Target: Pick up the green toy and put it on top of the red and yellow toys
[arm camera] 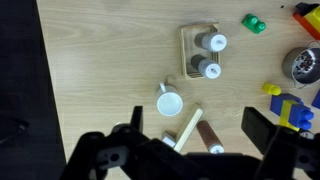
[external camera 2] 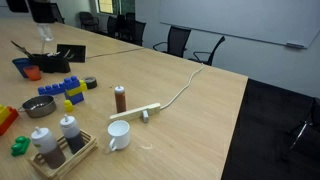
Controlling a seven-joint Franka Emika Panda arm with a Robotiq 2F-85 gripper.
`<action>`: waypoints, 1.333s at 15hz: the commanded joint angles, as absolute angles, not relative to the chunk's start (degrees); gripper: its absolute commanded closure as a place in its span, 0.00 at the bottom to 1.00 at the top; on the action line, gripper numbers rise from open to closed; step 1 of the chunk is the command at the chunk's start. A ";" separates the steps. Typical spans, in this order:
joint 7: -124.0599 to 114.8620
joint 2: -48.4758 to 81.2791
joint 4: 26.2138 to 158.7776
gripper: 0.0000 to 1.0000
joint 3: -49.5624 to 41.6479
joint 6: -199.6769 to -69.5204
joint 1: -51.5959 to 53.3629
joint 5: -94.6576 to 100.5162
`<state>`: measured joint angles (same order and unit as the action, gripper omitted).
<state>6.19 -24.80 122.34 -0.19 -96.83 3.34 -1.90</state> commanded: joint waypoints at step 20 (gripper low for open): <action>12.73 -21.52 133.38 0.00 8.46 -99.90 13.93 -2.71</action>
<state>11.64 -22.23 133.57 8.08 -99.78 13.78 -1.99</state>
